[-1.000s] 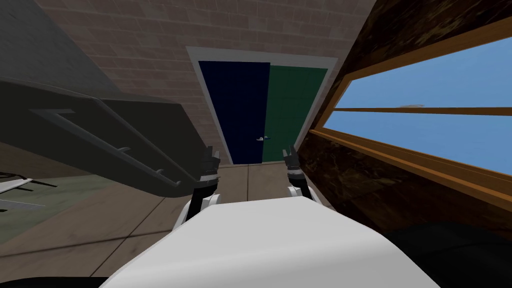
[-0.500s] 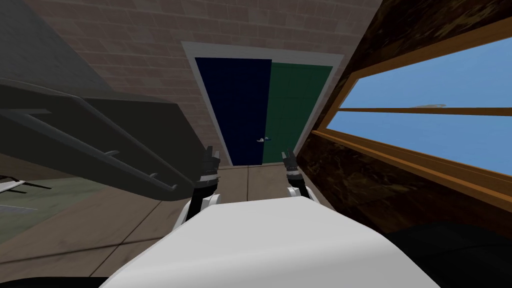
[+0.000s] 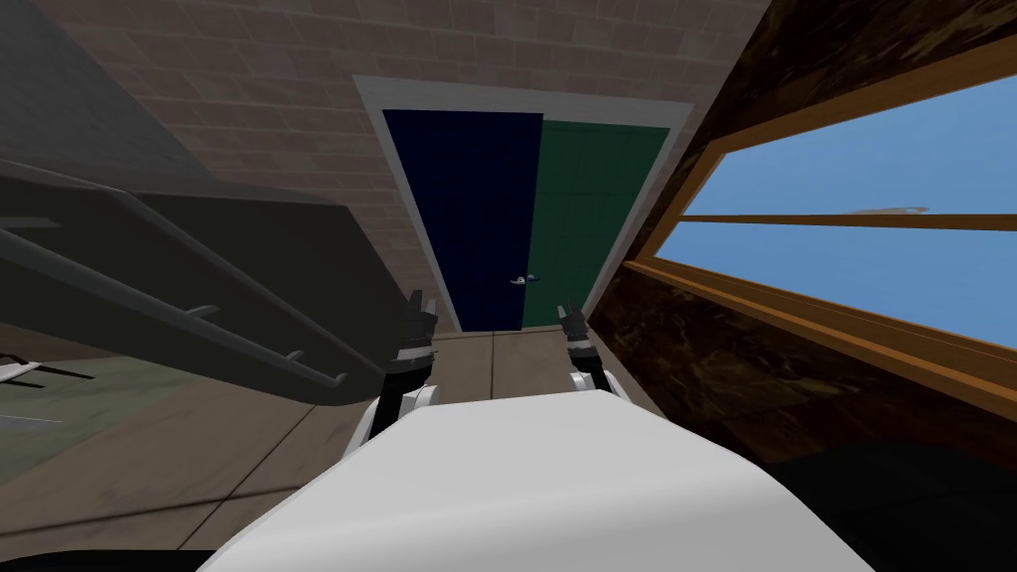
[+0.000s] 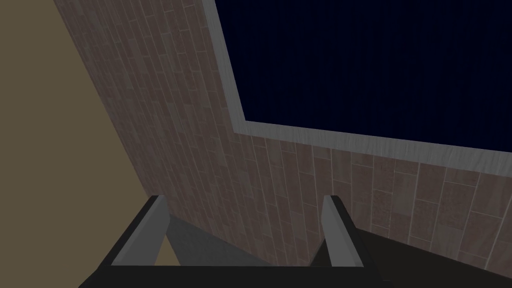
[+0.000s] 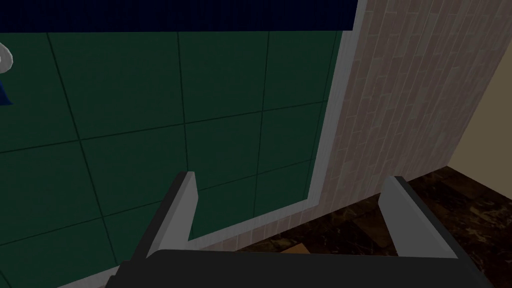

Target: Pull the door open

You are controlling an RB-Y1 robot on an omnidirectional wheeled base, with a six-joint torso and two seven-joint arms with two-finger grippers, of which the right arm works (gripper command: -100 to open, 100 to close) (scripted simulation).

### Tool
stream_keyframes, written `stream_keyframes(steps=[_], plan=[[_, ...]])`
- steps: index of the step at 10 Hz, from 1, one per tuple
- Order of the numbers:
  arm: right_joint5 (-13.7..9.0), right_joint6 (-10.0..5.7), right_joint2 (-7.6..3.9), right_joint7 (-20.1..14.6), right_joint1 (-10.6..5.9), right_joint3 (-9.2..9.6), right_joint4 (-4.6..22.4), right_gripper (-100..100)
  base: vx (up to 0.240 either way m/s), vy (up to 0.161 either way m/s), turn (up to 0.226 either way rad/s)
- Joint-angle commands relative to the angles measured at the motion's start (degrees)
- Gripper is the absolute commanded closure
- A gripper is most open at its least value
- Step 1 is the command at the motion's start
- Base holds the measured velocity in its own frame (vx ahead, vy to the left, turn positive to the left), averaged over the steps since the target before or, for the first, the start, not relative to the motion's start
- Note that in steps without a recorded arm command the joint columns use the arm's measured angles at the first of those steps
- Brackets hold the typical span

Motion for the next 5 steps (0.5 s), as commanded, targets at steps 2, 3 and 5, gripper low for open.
stream_keyframes(steps=[2,3,5], plan=[[-0.1,-0.93,-0.53,-0.5,-1.11,-0.32,3.6,-100,0.106,-0.006,0.007],[-0.1,-1.23,-0.73,-0.7,-1.48,-0.43,4.9,-100,0.092,-0.002,0.008],[-0.2,-1.84,-1.13,-1.0,-2.23,-0.63,7.4,-100,0.093,-0.016,0.008]])
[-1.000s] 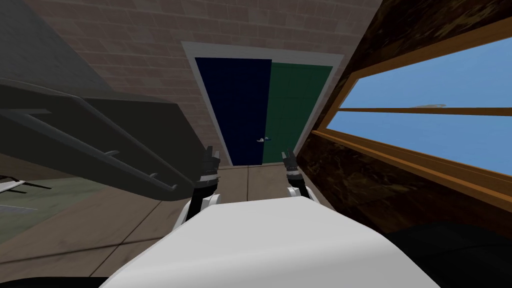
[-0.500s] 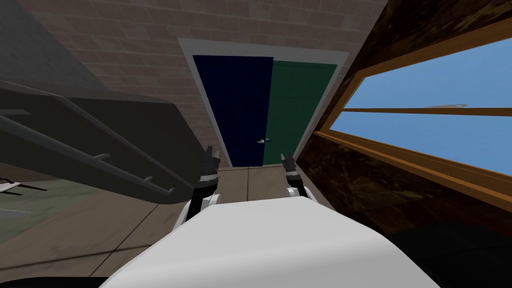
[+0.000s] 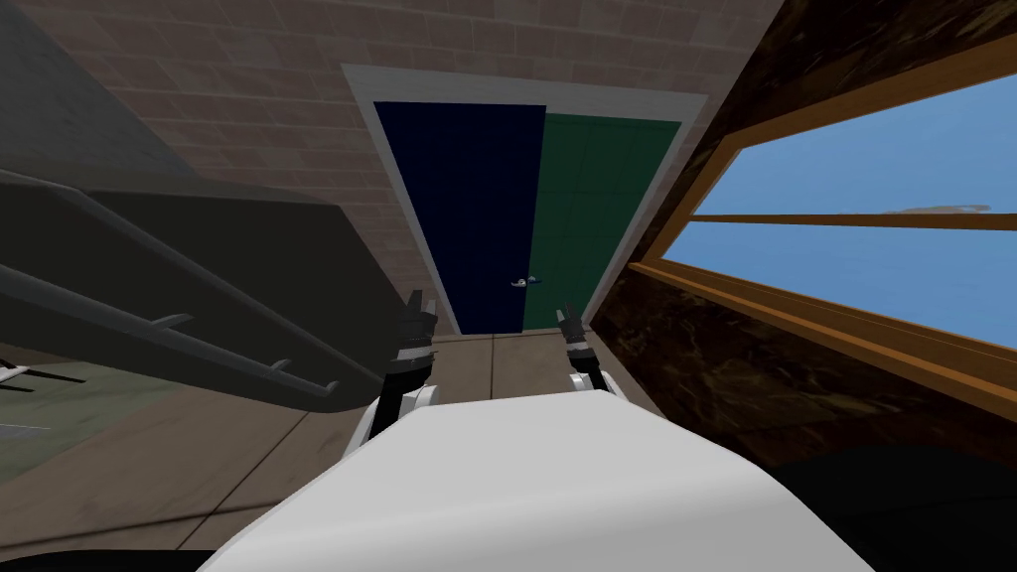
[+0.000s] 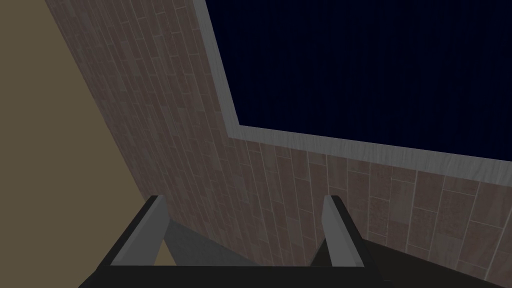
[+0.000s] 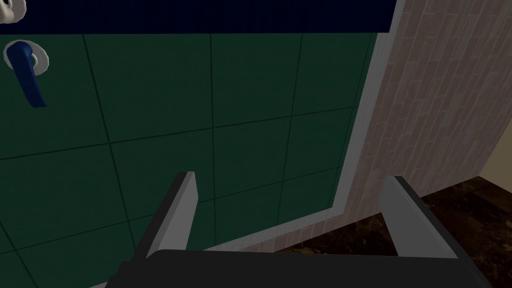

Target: Pull the door open

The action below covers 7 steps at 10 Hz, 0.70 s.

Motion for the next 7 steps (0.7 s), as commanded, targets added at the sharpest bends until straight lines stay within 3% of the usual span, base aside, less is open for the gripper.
stream_keyframes(steps=[1,7], plan=[[0.0,-0.45,-0.31,-0.3,-0.53,-0.13,2.0,-100,0.102,0.001,0.008],[-0.3,-2.38,-1.53,-1.5,-2.92,-0.78,10.1,-100,0.1,0.0,0.007]])
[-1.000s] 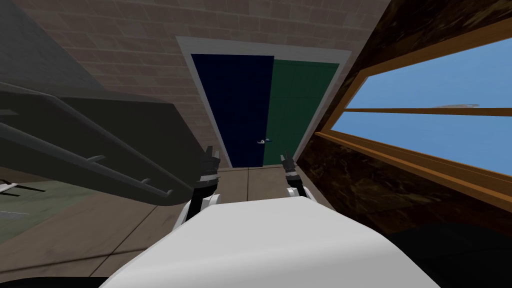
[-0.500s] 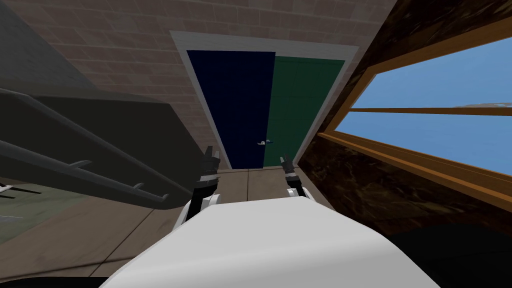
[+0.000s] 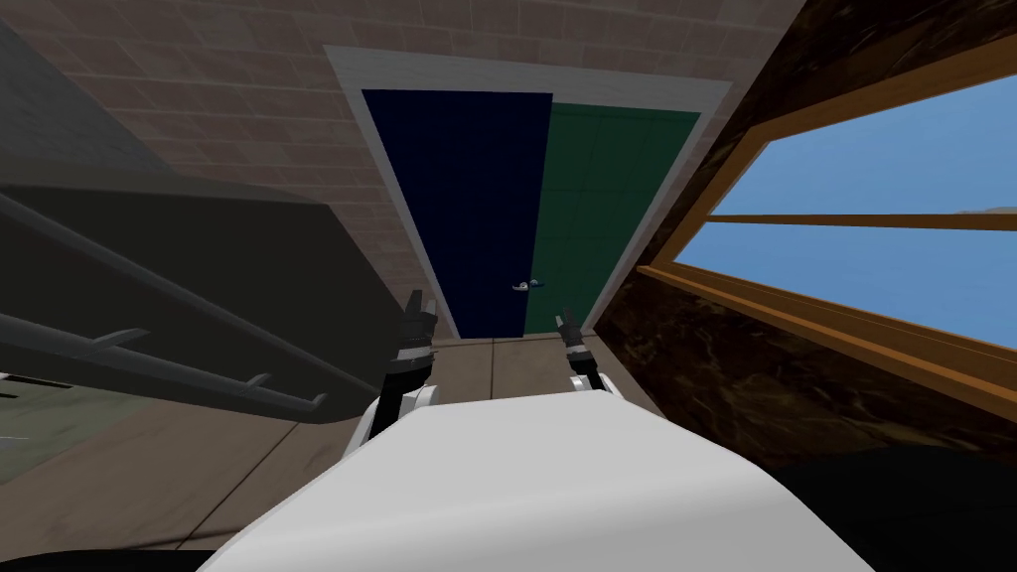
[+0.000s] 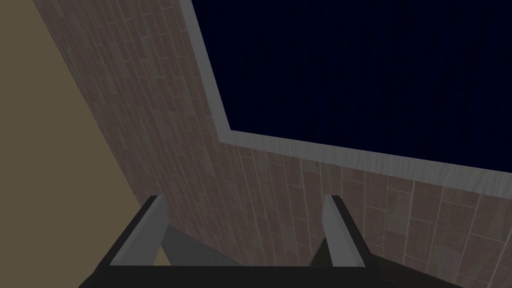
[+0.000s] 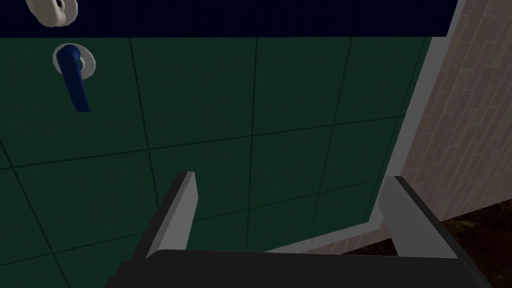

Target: Pull the door open

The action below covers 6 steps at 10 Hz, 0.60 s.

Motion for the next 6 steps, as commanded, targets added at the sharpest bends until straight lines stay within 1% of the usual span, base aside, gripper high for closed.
stream_keyframes(steps=[1,2,3,6], plan=[[-0.1,-0.53,-0.36,-0.4,-0.79,-0.21,2.4,-100,0.102,-0.009,0.008],[-0.1,-0.86,-0.56,-0.6,-1.2,-0.32,3.8,-100,0.093,0.002,0.01],[-0.1,-0.86,-0.56,-0.6,-1.2,-0.32,3.8,-100,0.057,0.001,0.002],[-0.2,-1.84,-1.17,-1.2,-2.43,-0.66,7.9,-100,0.076,0.0,0.007]])
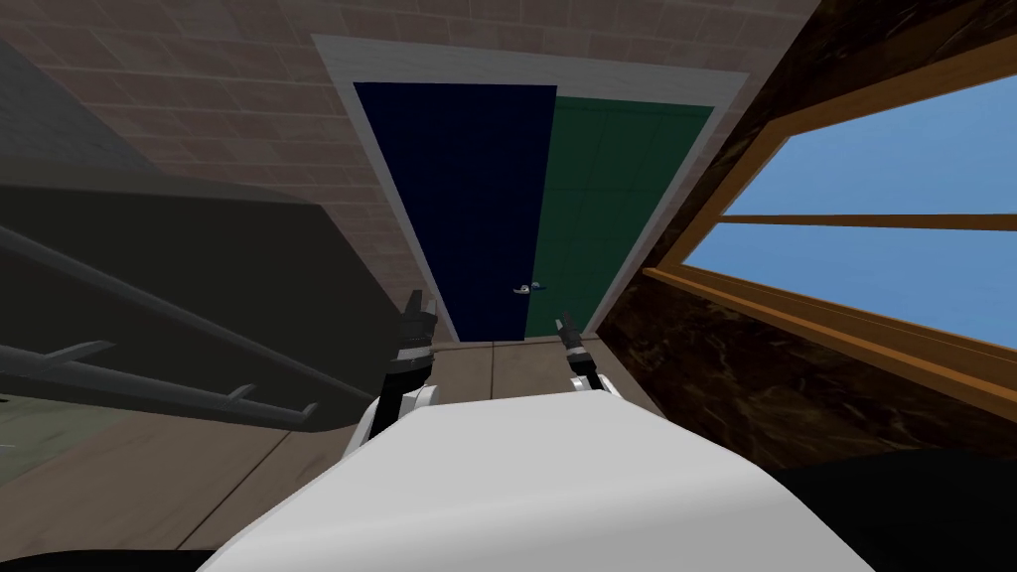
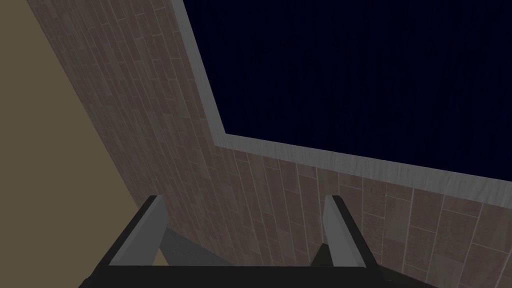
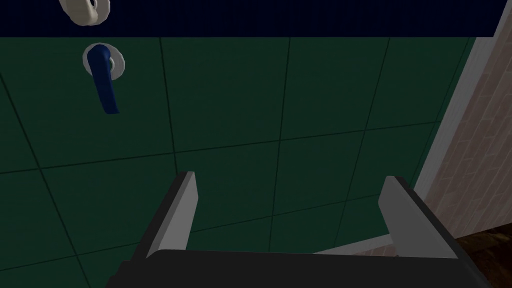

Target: Pull the door open

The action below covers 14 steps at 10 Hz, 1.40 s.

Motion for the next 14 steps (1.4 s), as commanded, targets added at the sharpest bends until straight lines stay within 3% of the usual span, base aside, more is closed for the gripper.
stream_keyframes(steps=[1,14], plan=[[-0.1,-0.67,-0.36,-0.4,-0.44,-0.17,2.2,-100,0.104,-0.009,0.008],[-0.5,-4.8,-2.81,-2.8,-5.59,-1.54,19.5,-100,0.101,-0.004,0.008]])
